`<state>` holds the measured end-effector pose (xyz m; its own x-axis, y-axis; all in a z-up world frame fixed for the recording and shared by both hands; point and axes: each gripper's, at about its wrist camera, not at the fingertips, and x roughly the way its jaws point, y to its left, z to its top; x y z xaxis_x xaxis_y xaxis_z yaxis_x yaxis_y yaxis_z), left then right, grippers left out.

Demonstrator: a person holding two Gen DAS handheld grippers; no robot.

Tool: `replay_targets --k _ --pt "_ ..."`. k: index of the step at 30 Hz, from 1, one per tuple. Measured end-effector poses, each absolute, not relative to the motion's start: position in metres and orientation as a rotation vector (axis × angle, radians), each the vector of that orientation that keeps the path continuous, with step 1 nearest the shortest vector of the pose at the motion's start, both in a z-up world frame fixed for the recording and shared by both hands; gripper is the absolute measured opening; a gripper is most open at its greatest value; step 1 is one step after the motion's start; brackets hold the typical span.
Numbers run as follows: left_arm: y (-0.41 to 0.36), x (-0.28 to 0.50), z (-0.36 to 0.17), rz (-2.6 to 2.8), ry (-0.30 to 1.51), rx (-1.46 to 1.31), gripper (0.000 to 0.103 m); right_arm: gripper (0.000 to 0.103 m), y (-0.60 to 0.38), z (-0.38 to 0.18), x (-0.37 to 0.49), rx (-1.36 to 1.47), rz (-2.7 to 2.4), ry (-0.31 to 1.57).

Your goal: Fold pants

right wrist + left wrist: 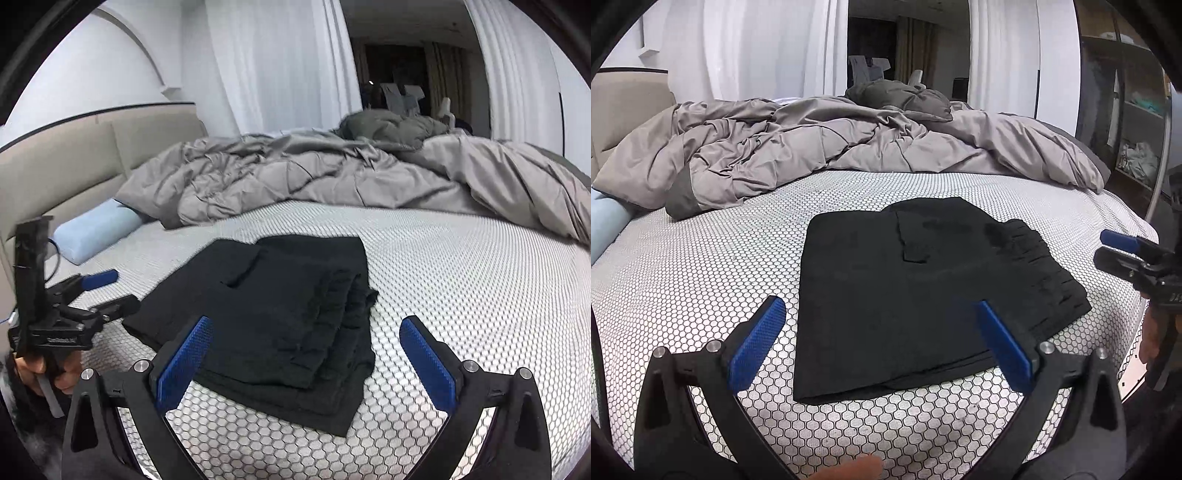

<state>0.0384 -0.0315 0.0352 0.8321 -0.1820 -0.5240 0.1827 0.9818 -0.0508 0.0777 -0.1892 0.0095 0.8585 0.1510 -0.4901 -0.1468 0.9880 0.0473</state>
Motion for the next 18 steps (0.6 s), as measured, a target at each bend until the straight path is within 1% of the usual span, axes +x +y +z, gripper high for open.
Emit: replay_targets --k 18 --pt "-0.016 0.047 0.033 -0.171 0.556 -0.024 0.102 0.103 -0.201 0.01 0.081 0.054 0.105 0.501"
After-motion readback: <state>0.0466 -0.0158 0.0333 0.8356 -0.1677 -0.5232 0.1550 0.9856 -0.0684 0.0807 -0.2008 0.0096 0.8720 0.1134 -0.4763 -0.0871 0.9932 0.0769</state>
